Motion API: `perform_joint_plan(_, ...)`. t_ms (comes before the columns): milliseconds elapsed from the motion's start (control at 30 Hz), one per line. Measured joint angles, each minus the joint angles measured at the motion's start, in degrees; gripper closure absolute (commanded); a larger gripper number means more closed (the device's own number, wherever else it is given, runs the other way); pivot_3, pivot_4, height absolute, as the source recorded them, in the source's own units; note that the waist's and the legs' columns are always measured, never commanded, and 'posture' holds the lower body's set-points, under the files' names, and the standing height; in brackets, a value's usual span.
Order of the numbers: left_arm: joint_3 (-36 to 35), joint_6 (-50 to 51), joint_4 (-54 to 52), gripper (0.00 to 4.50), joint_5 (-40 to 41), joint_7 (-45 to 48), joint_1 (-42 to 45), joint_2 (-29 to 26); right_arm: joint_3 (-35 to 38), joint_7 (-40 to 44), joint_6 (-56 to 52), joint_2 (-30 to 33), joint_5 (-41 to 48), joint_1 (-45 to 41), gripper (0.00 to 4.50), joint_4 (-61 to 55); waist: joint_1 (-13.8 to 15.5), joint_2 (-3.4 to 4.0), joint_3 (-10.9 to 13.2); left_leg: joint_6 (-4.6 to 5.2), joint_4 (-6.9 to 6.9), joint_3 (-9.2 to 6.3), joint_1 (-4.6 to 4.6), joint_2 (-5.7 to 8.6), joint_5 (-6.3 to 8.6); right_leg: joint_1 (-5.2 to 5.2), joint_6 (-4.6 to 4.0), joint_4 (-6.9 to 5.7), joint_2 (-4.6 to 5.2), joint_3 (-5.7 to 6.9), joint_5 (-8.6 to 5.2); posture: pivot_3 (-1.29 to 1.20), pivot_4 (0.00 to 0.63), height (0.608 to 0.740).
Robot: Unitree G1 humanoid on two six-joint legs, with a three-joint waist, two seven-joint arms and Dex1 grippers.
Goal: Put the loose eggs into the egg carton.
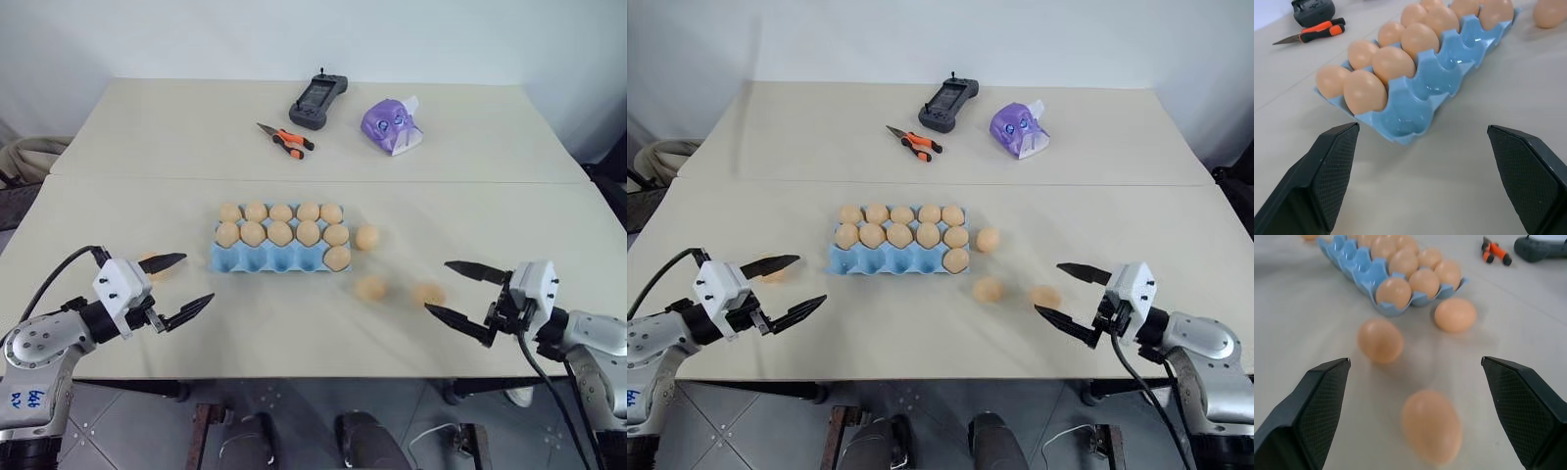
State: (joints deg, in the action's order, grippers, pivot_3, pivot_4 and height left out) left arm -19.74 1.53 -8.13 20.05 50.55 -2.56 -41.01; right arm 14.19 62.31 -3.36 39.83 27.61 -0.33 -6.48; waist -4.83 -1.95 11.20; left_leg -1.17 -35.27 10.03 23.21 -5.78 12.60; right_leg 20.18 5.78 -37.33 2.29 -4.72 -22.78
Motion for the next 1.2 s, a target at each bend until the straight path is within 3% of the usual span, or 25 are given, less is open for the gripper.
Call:
perform_joint_plan(233, 2.2, 0.5, -0.5, 0.03, -0.4, -0.7, -0.1, 1.0, 0.3, -1.8, 1.7, -0.8, -0.5, 1.7, 0.0, 0.4, 0.1, -0.01, 0.0, 0.04, -0.04, -0.02, -0.02, 0.0, -0.03, -0.04, 0.01, -0.06, 0.06, 0.02, 0.01, 0.0, 0.15, 0.74)
perform_joint_plan(433, 8.7, 0.3, -2.5, 0.03, -0.6, 0.4, 0.2, 3.1, 6.4, -3.2, 1.2, 0.3, 0.4, 6.9, 0.0, 0.4, 0.3, -0.01, 0.0, 0.1, -0.04, -0.12, -0.11, 0.04, 0.02, -0.33, 0.06, 0.2, 0.11, 0.02, 0.03, 0.0, 0.15, 0.74)
perform_joint_plan(800, 17.6, 2.8, -0.4, 0.03, 0.2, 5.0, 9.5, 5.0, 13.1, -1.1, 3.4, 2.2, -0.1, 14.9, 0.0, 7.1, 0.0, 0.02, 0.0, 0.1, -0.03, -0.36, -0.16, 0.12, 0.07, -0.65, 0.09, 0.48, 0.06, 0.03, 0.06, 0.0, 0.15, 0.74)
perform_joint_plan(967, 18.6, 4.5, -0.3, 0.03, 1.2, 6.9, 10.9, 4.9, 11.8, 0.0, 3.4, 2.3, -1.0, 12.1, 0.0, 7.6, -0.1, 0.02, 0.0, 0.05, -0.05, -0.35, -0.24, 0.1, 0.04, -0.64, 0.1, 0.4, -0.04, 0.01, 0.07, 0.0, 0.15, 0.74)
perform_joint_plan(1200, 18.4, 5.3, -0.2, 0.03, 1.3, 6.9, 10.8, 4.9, 1.8, 0.7, 1.7, 2.4, -4.6, -1.0, 0.0, 12.4, 0.0, 0.02, 0.0, 0.09, -0.26, -0.37, -0.24, 0.09, 0.04, -0.69, 0.14, 0.31, 0.03, 0.03, 0.1, 0.0, 0.15, 0.74)
